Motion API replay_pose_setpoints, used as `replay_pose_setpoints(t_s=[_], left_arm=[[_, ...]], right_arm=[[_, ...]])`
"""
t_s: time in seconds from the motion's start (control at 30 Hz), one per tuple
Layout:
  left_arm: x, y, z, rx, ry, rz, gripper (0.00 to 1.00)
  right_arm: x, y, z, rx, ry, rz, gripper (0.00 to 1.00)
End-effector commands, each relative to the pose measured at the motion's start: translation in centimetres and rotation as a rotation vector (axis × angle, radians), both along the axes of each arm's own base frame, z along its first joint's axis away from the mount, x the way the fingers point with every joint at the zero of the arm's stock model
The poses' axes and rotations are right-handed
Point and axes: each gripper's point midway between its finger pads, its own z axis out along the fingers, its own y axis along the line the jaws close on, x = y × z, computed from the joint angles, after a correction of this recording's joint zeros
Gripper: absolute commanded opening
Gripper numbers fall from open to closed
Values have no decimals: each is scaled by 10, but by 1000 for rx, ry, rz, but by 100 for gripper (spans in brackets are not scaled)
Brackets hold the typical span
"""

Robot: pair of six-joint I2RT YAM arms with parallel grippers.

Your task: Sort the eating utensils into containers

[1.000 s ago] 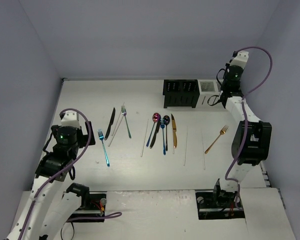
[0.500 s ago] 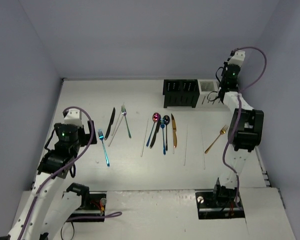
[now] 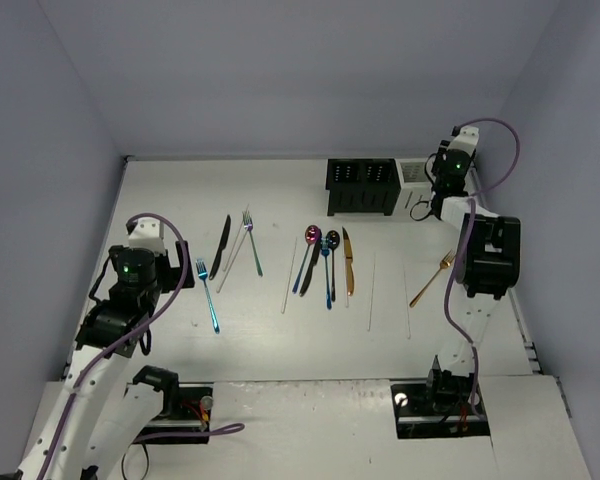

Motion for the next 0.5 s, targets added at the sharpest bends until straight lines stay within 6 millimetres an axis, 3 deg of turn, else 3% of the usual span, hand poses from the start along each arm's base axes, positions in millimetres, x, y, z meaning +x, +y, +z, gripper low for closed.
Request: replay_pose_setpoints(t_s=[0.0,0.1,0.27,0.3,0.33,0.37,0.4,0.47], left_arm=[[10,-2,23,-19,-95,-9,98],[9,-3,25,-25,-105,-16,97],[6,-3,28,-32,-119,-14,98],[5,-2,28,-32,-121,-13,97],[5,-2,28,-32,-121,-11,97],[5,-2,28,-33,-121,-10,97],[5,-1,28,-32,-120,-7,98],[3,-1,27,-37,-116,-5,97]], right_arm=[[-14,11,98,5,-213,27,44],[-32,20,118,-6,-199,35,57],[-77,49,175,22,-203,30,63],[-85,60,176,56,-184,34,63],[-91,83,171,77,-137,71,63],[-103,98,181,100,-135,93,63],[-112,126,168,126,-76,133,63],[-133,160,145,171,28,167,61]])
